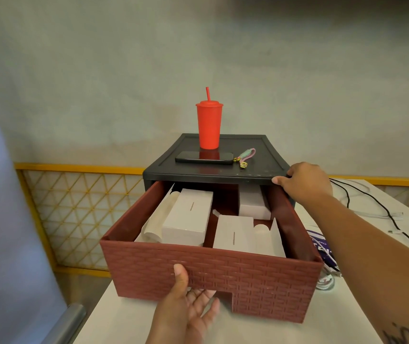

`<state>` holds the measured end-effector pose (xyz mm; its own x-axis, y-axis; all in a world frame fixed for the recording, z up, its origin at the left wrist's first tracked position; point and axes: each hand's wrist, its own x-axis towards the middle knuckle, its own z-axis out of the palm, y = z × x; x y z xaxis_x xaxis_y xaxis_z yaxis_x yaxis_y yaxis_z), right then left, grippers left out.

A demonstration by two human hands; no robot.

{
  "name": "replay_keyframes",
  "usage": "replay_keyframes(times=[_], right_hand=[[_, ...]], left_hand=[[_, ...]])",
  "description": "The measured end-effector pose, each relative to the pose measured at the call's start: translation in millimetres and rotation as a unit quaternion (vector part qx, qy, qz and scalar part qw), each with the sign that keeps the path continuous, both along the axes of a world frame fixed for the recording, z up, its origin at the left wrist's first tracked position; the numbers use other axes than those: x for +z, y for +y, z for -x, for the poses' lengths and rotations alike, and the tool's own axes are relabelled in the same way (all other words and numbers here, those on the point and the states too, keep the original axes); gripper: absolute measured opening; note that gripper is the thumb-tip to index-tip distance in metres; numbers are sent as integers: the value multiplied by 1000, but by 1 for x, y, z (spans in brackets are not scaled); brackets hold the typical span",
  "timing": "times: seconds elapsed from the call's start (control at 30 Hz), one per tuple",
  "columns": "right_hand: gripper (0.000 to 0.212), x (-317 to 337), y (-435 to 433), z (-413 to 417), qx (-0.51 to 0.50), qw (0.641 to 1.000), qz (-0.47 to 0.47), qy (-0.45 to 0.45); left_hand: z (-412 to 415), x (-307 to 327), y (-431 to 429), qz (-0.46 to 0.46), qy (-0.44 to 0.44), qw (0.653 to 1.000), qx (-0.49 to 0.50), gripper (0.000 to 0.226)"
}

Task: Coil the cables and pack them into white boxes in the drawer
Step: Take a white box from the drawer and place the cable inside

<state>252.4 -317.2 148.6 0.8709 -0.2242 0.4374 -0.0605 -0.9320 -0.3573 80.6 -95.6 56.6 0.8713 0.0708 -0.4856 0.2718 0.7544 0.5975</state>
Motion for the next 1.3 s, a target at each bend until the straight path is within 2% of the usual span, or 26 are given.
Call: replay_keyframes(times=[0.4,0.63,0.7,0.77,0.8,0.87,0.9,0.97,1.03,1.1,1.13,1.17,1.23,1.3], right_hand=[[41,2,-3,-5,-13,1000,3,16],[43,4,-3,-4,-12,1000,-8,26],[42,4,-2,-5,-12,999,-10,29],[42,4,-1,-5,-14,999,-8,31],[42,4,-1,-5,-13,999,-7,33],[43,3,-1,-5,-13,999,-6,34],[43,3,-1,-5,-13,999,-7,35],[42,2,0,-4,-13,999,-8,33],[41,2,0,-3,-14,999,-10,32],[40,2,0,-1,-16,999,-10,34],[40,2,-1,-1,-16,999,-10,35],[39,3,-2,-1,-15,999,-11,37],[37,4,-3,0,-12,999,-14,41],[34,4,-4,1,-9,999,-16,42]], left_hand=[[14,-3,1,48,52,997,-38,50],[24,-6,5,37,30,997,-52,51],[28,-4,8,-1,41,998,-52,45],[36,-4,8,-131,44,989,-51,38],[41,-4,9,-232,38,971,-50,33],[51,2,16,-425,1,904,-38,27],[56,10,22,-493,-29,869,-42,27],[62,33,33,-566,-119,814,-51,26],[55,60,34,-595,-208,776,-36,24],[35,84,28,-645,-260,718,-15,19],[19,91,24,-679,-264,684,-19,11],[-1,95,21,-717,-251,649,-40,13],[-43,92,16,-784,-178,580,-133,47],[-73,83,14,-836,-78,490,-233,74]])
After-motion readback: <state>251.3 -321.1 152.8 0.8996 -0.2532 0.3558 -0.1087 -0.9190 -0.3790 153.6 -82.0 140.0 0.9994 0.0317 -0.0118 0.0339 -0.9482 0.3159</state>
